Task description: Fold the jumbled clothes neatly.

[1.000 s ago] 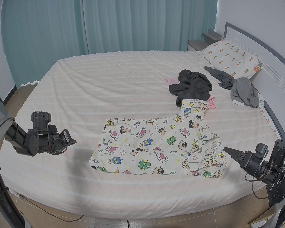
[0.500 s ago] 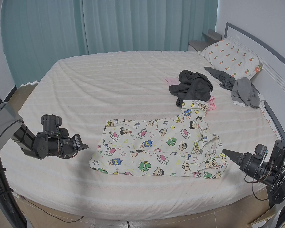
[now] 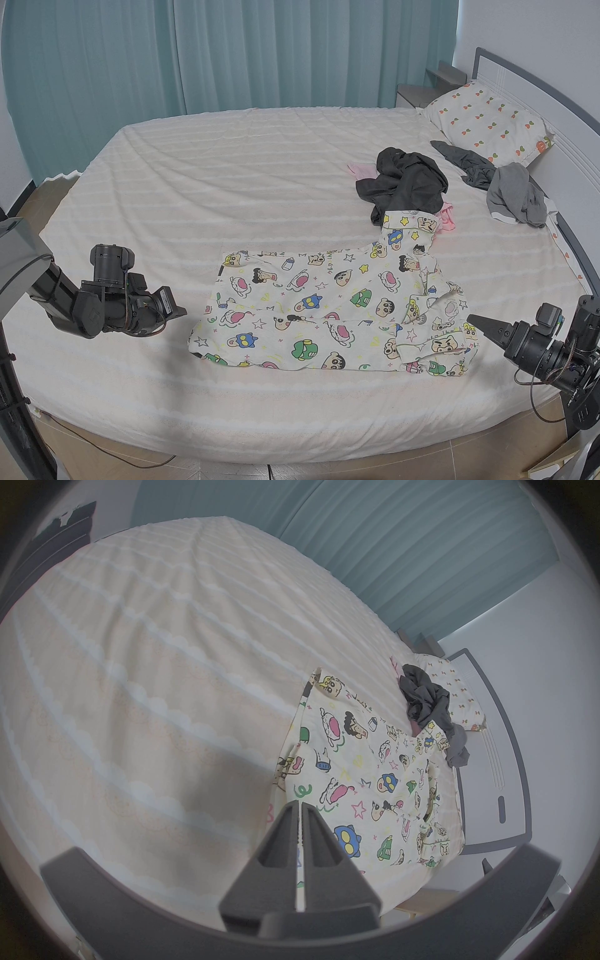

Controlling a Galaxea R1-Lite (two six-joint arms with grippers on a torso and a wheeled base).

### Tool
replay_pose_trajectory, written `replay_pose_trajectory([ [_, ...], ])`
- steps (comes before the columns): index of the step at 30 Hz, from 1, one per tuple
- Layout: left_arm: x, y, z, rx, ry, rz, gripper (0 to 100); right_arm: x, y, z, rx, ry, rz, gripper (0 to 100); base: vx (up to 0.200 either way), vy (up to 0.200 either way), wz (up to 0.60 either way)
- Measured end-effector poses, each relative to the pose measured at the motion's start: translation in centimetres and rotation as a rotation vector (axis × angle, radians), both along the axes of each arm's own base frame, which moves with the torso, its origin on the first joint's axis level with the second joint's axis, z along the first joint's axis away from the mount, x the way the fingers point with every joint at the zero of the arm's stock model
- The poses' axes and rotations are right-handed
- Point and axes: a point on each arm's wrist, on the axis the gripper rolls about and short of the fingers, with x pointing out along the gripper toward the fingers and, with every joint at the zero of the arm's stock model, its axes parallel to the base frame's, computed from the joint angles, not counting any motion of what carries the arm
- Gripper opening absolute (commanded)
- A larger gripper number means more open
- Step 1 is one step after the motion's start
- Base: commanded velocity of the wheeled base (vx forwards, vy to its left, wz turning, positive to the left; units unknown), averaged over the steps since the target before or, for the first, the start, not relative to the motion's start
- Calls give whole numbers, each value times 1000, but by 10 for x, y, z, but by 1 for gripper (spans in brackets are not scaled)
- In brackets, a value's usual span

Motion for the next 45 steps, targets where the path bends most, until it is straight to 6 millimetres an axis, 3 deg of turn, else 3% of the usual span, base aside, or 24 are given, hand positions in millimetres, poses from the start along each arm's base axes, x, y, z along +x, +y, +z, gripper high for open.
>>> replay_pose_trajectory([
  [30, 12, -11, -20, 11, -21, -11, 0, 0, 4, -1, -3, 5, 20, 100, 7, 0, 0],
  [31, 13, -11, -21, 12, -20, -11, 100, 0, 4, -1, -3, 5, 20, 100, 0, 0, 0],
  [45, 20, -16, -38, -10, 7, -81, 100, 0, 4, -2, -4, 9, 21, 100, 0, 0, 0],
])
